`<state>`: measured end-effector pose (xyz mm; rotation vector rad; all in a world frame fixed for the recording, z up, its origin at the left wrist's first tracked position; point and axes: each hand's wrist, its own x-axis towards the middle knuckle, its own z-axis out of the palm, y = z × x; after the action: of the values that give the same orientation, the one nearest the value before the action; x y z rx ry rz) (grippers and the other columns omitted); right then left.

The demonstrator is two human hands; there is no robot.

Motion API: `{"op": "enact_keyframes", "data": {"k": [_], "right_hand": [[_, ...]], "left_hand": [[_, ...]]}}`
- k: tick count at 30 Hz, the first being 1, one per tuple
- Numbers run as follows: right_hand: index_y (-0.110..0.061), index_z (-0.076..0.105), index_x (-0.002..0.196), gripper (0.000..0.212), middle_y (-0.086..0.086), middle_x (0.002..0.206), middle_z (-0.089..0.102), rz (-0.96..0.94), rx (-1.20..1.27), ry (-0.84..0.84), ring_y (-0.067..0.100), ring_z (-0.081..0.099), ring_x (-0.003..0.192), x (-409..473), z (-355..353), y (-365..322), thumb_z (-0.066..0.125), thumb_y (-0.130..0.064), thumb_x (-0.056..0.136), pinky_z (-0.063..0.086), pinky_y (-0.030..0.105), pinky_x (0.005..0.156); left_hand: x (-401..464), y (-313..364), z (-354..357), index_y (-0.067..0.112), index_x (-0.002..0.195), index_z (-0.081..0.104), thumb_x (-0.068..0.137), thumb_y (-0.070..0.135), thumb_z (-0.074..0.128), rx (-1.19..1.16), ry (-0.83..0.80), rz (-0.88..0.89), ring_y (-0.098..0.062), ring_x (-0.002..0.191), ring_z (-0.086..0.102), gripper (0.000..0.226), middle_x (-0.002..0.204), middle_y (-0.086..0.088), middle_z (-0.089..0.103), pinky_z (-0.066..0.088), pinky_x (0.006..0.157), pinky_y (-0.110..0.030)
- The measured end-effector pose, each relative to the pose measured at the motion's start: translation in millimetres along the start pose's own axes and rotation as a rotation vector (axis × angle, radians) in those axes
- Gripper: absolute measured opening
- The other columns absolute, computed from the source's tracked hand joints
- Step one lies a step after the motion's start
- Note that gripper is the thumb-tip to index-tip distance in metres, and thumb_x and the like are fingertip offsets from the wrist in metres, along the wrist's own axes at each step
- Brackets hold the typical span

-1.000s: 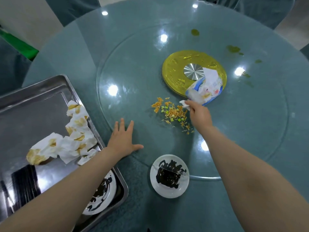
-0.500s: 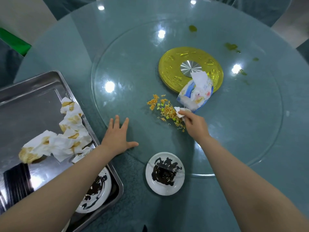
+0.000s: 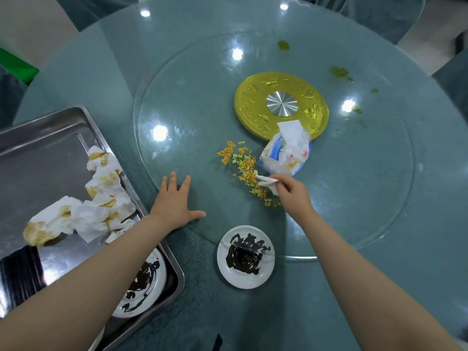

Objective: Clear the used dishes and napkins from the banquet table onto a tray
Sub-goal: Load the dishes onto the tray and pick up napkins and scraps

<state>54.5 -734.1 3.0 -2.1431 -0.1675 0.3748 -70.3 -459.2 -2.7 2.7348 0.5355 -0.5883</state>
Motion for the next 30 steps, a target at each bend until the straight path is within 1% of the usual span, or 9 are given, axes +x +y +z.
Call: {"op": "enact_keyframes", "data": {"k": [2,6,11,14,17,19,23,25,30], "right_hand": [[-0.035,0.069,0.086,0.033,-0.004,0.079,0.064,0.011,0.053,0.014,0.008,0.05,0.065,8.7,-5.8,-4.3,0.049,-0.01,0.094,0.04,0.025,0.06],[-0.02,0.071,0.091,0.026,-0.005,0.087,0.064,0.031,0.118,0.047,0.008,0.054,0.08,23.6,-14.2,-12.0,0.048,-0.007,0.092,0.042,0.023,0.071],[-0.022,0.07,0.086,0.026,-0.002,0.092,0.064,0.082,0.164,0.055,0.014,0.056,0.087,35.5,-15.7,-15.3,0.049,-0.008,0.091,0.043,0.029,0.077],[-0.021,0.07,0.099,0.026,-0.001,0.094,0.066,0.059,0.098,0.106,0.013,0.057,0.086,26.6,-13.5,-12.8,0.047,-0.01,0.093,0.044,0.022,0.071],[-0.022,0.067,0.114,0.032,0.0,0.084,0.065,-0.009,-0.04,0.268,0.012,0.054,0.07,7.3,-11.0,-2.4,0.043,-0.012,0.097,0.039,0.018,0.058],[-0.02,0.066,0.12,0.032,0.004,0.087,0.066,-0.019,-0.092,0.363,0.018,0.054,0.073,-5.3,-8.0,7.3,0.043,-0.011,0.099,0.038,0.025,0.062],[-0.016,0.063,0.126,0.033,0.012,0.106,0.068,0.048,-0.148,0.352,0.029,0.06,0.091,-23.2,1.9,23.3,0.042,-0.01,0.1,0.043,0.029,0.076],[-0.016,0.062,0.127,0.033,0.012,0.113,0.068,0.07,-0.148,0.355,0.029,0.061,0.096,-30.6,10.7,24.2,0.043,-0.011,0.101,0.043,0.027,0.078],[-0.017,0.06,0.13,0.034,0.008,0.114,0.067,0.088,-0.061,0.365,0.023,0.061,0.096,-50.6,43.2,11.2,0.041,-0.013,0.101,0.049,0.03,0.079]], "left_hand": [[-0.3,0.0,0.1,0.022,0.154,-0.007,0.074,0.071,0.062,0.011,0.002,0.002,-0.039,0.146,-0.012,0.116,0.159,-0.017,-0.016,0.008,0.119,-0.048],[-0.2,1.1,0.5,0.022,0.154,-0.007,0.074,0.072,0.061,0.023,0.001,0.001,-0.039,0.146,-0.011,0.116,0.159,-0.018,-0.016,0.007,0.119,-0.047],[-0.2,1.0,2.2,0.022,0.154,-0.007,0.074,0.072,0.061,0.012,0.005,0.009,-0.04,0.146,-0.011,0.116,0.159,-0.018,-0.016,0.008,0.119,-0.048],[-0.4,-0.1,3.0,0.022,0.154,-0.007,0.074,0.072,0.06,0.013,0.008,0.01,-0.04,0.146,-0.011,0.116,0.159,-0.018,-0.016,0.009,0.119,-0.048],[0.4,0.2,3.1,0.022,0.154,-0.007,0.074,0.073,0.06,0.023,0.014,0.012,-0.04,0.146,-0.011,0.116,0.159,-0.019,-0.015,0.009,0.119,-0.048],[0.4,0.3,3.3,0.022,0.154,-0.007,0.075,0.072,0.06,0.021,0.014,0.012,-0.04,0.146,-0.011,0.115,0.159,-0.018,-0.015,0.009,0.119,-0.048],[-0.3,0.6,4.3,0.022,0.154,-0.006,0.075,0.072,0.06,0.02,0.018,0.009,-0.04,0.146,-0.01,0.115,0.159,-0.019,-0.014,0.01,0.119,-0.049],[-0.5,1.2,5.1,0.022,0.154,-0.006,0.074,0.072,0.06,0.019,0.02,0.006,-0.04,0.146,-0.01,0.116,0.159,-0.018,-0.014,0.01,0.119,-0.049],[-1.7,3.3,7.1,0.022,0.154,-0.006,0.074,0.071,0.061,0.005,0.018,-0.002,-0.04,0.146,-0.01,0.115,0.159,-0.018,-0.015,0.01,0.12,-0.049]]}}
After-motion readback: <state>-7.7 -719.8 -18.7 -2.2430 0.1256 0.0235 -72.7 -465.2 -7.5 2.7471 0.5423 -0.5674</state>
